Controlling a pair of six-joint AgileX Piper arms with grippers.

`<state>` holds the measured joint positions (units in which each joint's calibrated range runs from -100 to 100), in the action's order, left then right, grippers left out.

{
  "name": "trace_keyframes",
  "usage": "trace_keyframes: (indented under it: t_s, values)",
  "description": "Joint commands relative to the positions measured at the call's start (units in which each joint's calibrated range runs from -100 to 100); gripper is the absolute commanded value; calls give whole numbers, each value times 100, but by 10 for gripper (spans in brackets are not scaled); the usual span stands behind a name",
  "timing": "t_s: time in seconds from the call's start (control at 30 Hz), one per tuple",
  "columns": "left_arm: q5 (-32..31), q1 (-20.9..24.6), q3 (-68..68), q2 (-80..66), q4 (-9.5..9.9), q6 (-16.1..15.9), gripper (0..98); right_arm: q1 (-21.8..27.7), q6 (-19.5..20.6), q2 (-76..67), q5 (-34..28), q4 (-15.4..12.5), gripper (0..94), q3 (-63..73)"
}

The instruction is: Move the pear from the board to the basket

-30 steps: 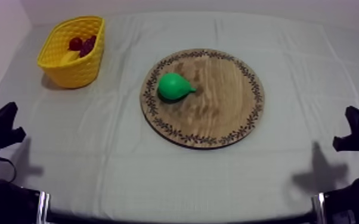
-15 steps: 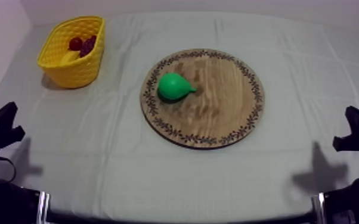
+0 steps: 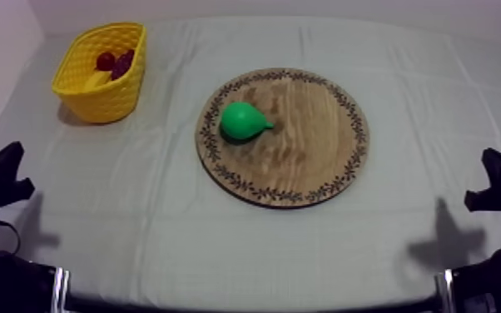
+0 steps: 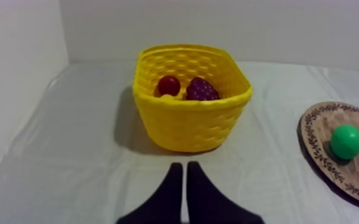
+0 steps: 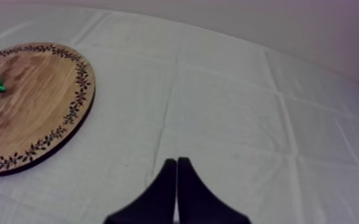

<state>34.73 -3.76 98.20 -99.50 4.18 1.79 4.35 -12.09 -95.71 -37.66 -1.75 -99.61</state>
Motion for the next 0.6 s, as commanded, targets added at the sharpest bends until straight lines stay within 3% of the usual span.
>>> trace_keyframes:
  t_s: [0.0,0.3,0.57]
  values:
    - [86,-15,-161,216,103,28,1,1,0,-5,0,2,3,-5]
    - [22,-103,-1649,1928,537,230,1,1,0,-5,0,2,3,-5]
    - [-62,-105,-3826,4106,599,215,1,1,1,-5,0,2,3,-5]
